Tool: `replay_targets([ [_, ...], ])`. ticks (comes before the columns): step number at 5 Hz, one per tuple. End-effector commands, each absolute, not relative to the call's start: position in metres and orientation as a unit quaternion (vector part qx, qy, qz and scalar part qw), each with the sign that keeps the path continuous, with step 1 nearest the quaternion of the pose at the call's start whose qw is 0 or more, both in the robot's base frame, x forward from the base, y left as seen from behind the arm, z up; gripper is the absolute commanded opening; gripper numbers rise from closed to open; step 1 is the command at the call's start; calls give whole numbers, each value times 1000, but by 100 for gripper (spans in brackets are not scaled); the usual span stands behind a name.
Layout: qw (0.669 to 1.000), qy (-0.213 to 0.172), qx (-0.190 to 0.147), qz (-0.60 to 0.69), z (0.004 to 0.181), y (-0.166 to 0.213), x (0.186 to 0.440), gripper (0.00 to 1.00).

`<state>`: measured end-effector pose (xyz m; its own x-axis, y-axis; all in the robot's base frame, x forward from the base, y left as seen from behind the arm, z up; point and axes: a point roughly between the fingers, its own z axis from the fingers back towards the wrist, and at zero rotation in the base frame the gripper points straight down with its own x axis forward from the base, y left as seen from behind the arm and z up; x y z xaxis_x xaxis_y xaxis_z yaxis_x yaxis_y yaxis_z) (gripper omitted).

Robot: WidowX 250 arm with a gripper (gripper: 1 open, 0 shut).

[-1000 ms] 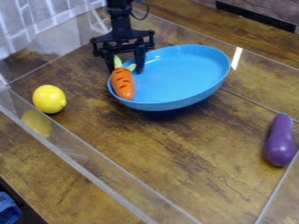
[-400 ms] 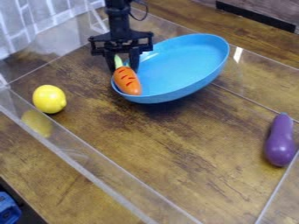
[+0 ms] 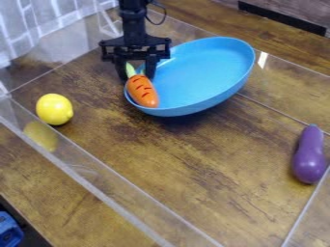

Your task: Move the carrot to the right side

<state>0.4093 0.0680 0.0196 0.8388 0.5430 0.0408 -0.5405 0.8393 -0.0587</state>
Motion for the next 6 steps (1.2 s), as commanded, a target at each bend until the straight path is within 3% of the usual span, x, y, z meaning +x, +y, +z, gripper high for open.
replay_targets([
  [1, 960, -27, -18, 278, 15, 61, 413, 0],
  [2, 958, -37, -25, 282, 28, 64, 417, 0],
  [6, 962, -37, -4, 272, 34, 63, 427, 0],
])
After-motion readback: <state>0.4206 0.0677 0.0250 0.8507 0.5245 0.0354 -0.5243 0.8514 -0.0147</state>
